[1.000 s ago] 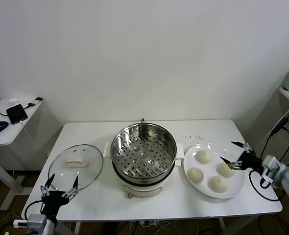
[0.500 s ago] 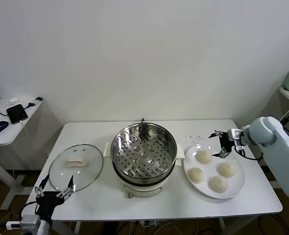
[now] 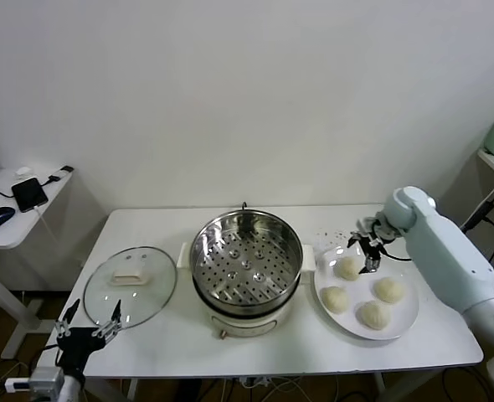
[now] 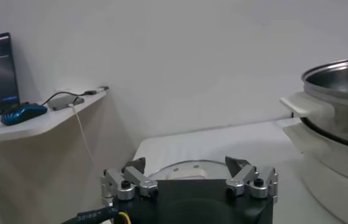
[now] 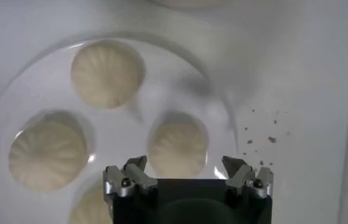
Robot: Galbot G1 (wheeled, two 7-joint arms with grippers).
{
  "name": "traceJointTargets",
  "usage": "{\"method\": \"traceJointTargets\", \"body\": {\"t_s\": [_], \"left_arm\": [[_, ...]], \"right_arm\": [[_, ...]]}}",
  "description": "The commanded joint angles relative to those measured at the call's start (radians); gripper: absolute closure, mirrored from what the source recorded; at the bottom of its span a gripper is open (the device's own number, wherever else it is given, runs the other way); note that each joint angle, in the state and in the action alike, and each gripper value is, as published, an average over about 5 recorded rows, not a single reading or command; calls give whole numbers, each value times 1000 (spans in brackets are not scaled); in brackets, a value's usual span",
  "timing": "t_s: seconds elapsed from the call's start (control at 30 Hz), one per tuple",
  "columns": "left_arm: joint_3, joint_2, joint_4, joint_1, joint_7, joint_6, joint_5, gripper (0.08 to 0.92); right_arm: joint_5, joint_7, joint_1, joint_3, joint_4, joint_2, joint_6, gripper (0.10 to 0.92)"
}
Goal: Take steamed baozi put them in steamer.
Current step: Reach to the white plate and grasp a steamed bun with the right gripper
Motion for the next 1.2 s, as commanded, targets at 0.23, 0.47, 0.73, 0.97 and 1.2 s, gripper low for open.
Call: {"method": "traceJointTargets", "body": {"t_s": [0.23,0.47,0.73,0.97,1.2], "left_arm": [[-3,2,-2,4,4,0,-2,177],[0,3,8,-1,5,-1,-1,177],[6,5,13,-3,5,-5,-1,177],[4,6,13,-4,7,-4,-1,177],[12,6,13,-4,7,-5,1,177]], "right_arm": [[-66,10,22,-21,-92,65,19,203],[-82,55,8,-7,-98,70,17,203],[-82,90,2,-3,-105,72,-12,203],[-68,88,-1,5,-103,64,-26,284],[-36,84,-7,10,-77,44,-42,448]]}}
